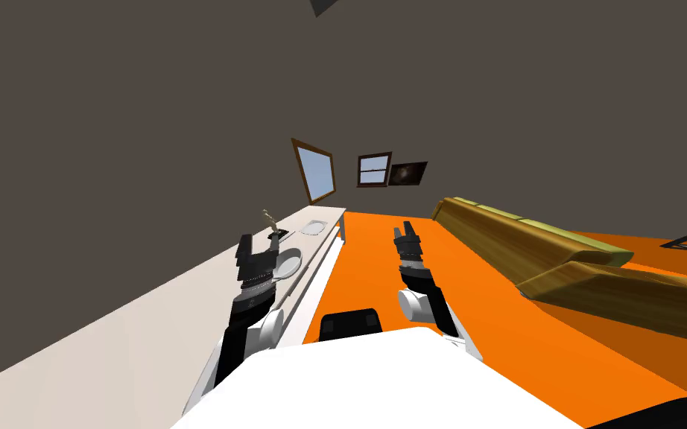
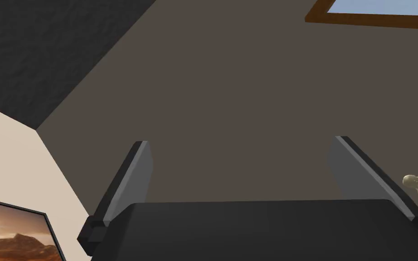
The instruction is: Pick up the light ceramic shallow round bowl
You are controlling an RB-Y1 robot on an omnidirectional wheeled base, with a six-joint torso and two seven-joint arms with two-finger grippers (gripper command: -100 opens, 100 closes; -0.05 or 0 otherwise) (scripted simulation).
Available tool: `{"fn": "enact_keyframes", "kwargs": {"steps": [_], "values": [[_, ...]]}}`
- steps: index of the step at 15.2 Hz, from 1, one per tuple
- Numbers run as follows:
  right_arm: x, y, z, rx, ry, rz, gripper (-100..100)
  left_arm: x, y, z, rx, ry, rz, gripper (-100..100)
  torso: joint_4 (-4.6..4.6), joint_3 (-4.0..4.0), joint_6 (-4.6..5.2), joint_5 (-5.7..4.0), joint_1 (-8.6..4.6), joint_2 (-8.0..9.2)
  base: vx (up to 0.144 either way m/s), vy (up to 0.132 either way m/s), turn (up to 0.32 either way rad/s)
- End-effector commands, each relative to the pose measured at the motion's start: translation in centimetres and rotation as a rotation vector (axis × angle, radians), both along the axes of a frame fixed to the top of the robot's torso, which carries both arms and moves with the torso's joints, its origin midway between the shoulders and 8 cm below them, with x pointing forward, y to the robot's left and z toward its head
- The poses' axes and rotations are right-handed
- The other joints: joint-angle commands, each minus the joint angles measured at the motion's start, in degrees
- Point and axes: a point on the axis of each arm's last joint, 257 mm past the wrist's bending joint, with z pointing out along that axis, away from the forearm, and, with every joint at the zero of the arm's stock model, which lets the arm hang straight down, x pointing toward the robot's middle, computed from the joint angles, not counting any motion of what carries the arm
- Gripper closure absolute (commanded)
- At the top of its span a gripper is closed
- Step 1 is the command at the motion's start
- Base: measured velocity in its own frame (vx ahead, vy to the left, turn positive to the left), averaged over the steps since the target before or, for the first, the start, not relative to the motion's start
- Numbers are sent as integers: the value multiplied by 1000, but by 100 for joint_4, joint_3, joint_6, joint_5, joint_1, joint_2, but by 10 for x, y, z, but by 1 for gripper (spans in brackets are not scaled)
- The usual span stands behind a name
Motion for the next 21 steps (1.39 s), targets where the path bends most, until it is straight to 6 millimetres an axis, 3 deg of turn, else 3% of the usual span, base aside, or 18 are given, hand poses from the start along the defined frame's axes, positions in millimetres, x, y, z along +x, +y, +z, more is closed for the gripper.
{"fn": "enact_keyframes", "kwargs": {"steps": [1,21], "values": [[0,0,0,0,0,0,0,2,-1,-3,20,20,-13,-100,0,0,0,0,0,0,2,-5,17],[0,0,0,0,0,0,0,39,44,-84,26,450,-49,-100,-3,-7,-1,-3,-12,-13,23,-32,52]]}}
